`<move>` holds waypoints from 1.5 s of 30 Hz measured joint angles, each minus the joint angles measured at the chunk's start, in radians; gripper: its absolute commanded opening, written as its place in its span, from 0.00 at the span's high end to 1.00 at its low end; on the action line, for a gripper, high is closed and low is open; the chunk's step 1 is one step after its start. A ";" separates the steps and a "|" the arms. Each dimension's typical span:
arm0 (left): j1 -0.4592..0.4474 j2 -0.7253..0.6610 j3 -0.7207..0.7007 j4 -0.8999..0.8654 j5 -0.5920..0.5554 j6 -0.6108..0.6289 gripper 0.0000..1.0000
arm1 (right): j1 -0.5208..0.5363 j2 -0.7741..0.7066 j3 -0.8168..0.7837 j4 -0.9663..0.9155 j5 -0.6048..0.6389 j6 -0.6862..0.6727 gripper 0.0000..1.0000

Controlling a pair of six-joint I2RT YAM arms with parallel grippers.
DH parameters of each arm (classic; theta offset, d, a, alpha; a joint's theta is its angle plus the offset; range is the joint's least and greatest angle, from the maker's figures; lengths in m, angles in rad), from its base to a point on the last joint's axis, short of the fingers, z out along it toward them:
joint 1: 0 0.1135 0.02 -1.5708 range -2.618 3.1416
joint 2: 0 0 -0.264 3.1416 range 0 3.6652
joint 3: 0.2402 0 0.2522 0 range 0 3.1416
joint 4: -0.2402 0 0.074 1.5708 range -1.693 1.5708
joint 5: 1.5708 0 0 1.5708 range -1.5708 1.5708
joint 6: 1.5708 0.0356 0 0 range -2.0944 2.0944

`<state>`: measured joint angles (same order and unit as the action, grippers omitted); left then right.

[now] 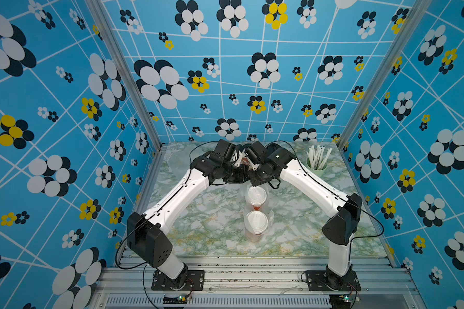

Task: Pack milk tea into plastic carrier bags
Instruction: Place the straw in the plastic carrier bag, then pick up the straw from the container.

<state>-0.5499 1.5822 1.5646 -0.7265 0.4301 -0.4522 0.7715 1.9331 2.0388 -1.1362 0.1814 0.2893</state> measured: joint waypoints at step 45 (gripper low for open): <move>-0.002 -0.323 -0.220 -0.071 -0.050 -0.027 0.62 | -0.867 0.029 -0.062 0.185 -0.077 -0.069 0.75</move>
<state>-0.5522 1.2594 1.3445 -0.7979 0.3801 -0.4797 -0.0959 1.9621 1.9770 -0.9516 0.1040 0.2207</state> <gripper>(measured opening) 0.382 0.269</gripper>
